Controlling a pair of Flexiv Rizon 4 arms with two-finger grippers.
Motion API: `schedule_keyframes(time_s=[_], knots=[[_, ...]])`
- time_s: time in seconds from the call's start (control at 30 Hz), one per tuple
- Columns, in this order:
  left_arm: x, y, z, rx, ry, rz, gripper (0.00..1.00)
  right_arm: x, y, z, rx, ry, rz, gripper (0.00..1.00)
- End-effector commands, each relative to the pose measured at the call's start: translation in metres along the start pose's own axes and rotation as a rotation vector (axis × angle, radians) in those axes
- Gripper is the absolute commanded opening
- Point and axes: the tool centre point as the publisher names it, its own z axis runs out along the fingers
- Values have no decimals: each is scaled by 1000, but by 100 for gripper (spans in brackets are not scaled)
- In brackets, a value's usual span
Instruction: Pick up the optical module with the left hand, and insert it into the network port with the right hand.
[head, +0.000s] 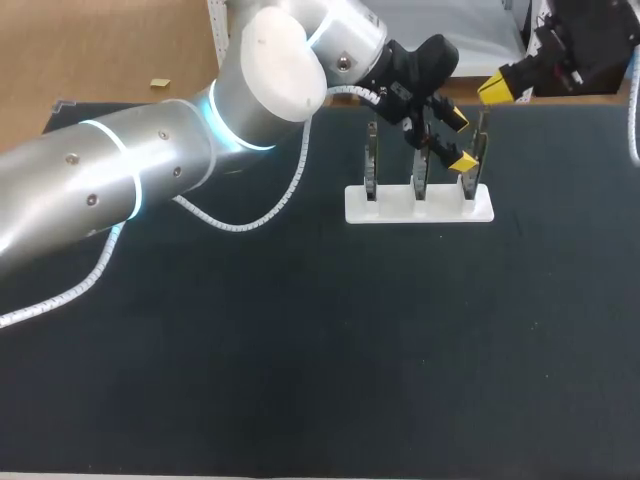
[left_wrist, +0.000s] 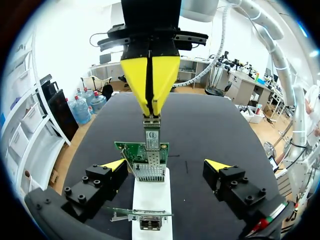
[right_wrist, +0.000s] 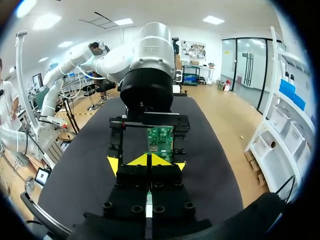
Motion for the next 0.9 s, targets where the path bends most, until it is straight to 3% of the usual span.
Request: schedule_keyframes(time_s=[0.03, 0.9], knots=[[-2, 2, 0, 4, 7, -2, 100, 3, -1, 3, -4, 3, 7, 0], [-2, 2, 0, 4, 7, -2, 100, 27, 0, 13, -13, 3, 68, 0]])
